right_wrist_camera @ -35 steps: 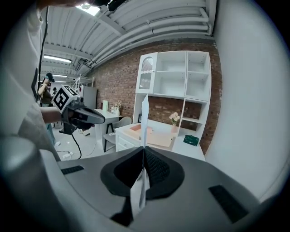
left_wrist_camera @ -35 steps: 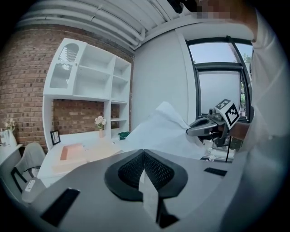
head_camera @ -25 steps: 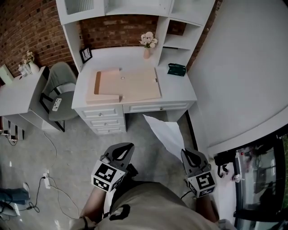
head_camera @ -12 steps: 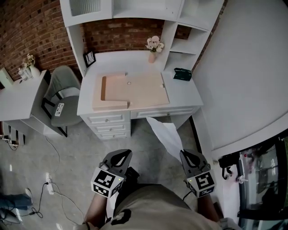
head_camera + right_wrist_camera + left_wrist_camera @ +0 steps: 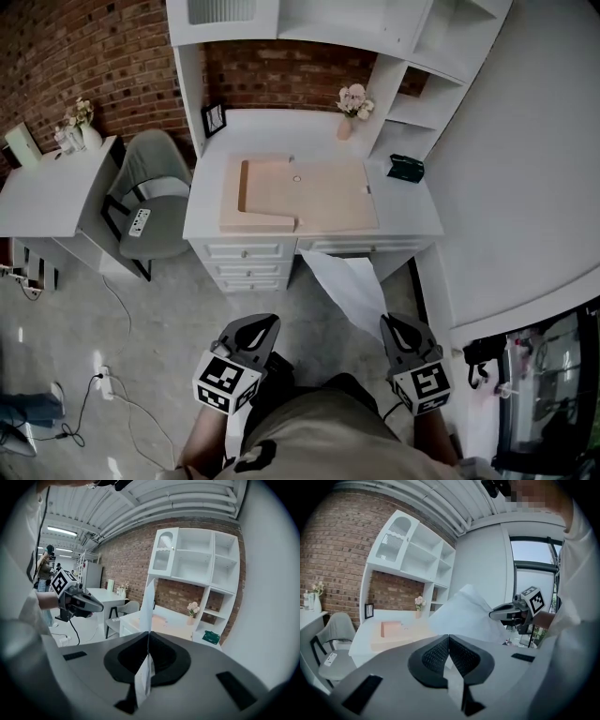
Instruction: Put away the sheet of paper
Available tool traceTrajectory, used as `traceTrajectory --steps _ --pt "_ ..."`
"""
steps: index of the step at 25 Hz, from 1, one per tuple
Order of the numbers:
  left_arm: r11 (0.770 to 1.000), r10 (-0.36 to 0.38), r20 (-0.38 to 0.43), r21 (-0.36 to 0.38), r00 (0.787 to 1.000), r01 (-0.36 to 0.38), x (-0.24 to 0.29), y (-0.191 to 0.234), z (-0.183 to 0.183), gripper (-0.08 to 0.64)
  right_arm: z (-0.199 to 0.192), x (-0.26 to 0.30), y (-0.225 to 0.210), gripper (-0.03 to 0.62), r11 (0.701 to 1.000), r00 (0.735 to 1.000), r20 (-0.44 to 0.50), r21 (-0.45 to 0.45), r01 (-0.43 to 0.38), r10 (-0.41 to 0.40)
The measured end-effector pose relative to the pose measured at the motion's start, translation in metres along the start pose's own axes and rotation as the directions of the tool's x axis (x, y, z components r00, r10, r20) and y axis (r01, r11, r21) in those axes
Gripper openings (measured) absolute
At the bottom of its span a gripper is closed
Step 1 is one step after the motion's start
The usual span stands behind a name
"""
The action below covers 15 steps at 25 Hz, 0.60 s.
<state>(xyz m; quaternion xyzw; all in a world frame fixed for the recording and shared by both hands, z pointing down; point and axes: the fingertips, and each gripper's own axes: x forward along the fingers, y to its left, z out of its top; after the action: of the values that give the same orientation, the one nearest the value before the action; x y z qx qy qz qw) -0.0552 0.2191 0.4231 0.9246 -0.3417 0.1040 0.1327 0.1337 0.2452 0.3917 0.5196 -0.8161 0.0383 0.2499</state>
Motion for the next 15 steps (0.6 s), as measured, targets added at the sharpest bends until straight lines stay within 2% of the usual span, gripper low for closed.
traceTrajectory --steps 3,7,15 --pt "1.0 0.007 -0.012 -0.026 1.0 -0.007 -0.005 0.005 -0.006 0.017 0.006 0.007 0.006 0.028 1.0 1.0 0.006 -0.001 -0.011 0.011" --pt "0.999 0.026 0.007 -0.025 1.0 -0.026 -0.009 0.013 -0.003 0.017 0.011 0.019 0.01 0.028 0.999 0.999 0.008 -0.016 -0.041 0.041" --pt "0.994 0.096 -0.008 -0.051 0.995 -0.096 -0.013 0.032 -0.01 0.017 0.018 0.049 0.011 0.028 0.994 0.995 0.032 -0.045 -0.096 0.098"
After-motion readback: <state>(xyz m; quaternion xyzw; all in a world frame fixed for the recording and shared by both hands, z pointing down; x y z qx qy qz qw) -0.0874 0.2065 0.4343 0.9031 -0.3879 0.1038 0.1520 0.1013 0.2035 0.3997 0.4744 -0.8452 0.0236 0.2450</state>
